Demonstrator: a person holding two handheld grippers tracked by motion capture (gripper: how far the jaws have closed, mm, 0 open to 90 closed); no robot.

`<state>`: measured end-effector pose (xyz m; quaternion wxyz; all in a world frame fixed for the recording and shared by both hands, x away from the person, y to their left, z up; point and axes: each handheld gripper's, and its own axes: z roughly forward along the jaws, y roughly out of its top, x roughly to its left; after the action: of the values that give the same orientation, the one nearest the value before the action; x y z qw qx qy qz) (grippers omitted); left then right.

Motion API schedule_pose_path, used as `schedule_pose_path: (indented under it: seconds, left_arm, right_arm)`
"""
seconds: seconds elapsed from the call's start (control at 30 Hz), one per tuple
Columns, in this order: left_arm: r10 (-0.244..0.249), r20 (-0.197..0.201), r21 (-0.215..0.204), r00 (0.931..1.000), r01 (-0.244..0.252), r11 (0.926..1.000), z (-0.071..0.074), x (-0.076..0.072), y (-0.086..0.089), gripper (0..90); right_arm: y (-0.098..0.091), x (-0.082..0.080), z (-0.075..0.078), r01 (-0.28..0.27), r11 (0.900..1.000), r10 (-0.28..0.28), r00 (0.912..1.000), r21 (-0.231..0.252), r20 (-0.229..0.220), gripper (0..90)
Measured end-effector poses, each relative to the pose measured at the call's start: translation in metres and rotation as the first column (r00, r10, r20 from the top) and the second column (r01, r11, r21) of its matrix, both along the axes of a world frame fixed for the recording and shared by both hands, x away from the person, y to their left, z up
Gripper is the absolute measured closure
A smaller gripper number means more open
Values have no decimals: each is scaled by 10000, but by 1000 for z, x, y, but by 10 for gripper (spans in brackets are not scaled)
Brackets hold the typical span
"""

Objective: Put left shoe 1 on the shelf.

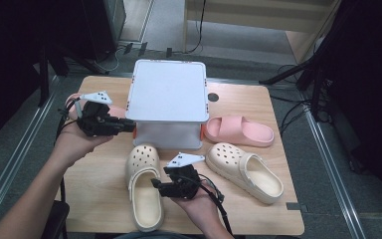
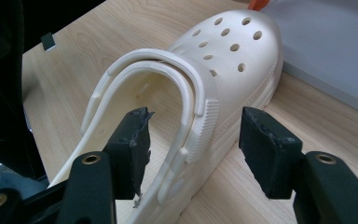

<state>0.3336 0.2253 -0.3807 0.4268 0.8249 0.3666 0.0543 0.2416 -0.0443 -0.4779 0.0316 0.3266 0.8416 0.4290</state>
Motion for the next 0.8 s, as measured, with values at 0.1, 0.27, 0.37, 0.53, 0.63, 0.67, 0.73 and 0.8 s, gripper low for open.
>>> schedule_pose_path:
  seconds: [0.1,0.27,0.37,0.53,0.63,0.67,0.73,0.8]
  left_arm:
    - [103,23,-87,9999,-103,9999,8,7,-5,741]
    - [85,15,-146,10000,-85,9999,19,18,-15,735]
    - [312,96,265,9995,-315,9992,24,25,-22,736]
    - [613,121,383,9980,-617,9974,22,34,-24,778]
    - [796,261,457,9965,-807,9957,16,35,-21,780]
    - [862,299,428,9958,-874,9953,14,35,-19,780]
    - [960,345,421,9948,-974,9944,10,35,-17,777]
    - [1011,355,492,9942,-1028,9935,8,35,-16,773]
  right_arm:
    - [3,2,-2,44,10000,-44,10000,-78,-18,434]
    - [8,5,-6,112,9999,-114,9998,-123,-160,432]
    - [11,6,-8,-10,9996,5,9998,-276,-180,445]
    - [20,10,-13,-120,9991,113,9998,-418,-157,459]
    - [24,12,-16,-88,9985,84,9999,-535,-75,462]
    - [24,13,-17,-62,9981,59,10000,-607,-49,467]
    - [25,16,-18,20,9979,-23,10000,-644,-56,487]
    - [25,19,-19,102,9978,-110,9999,-657,-108,508]
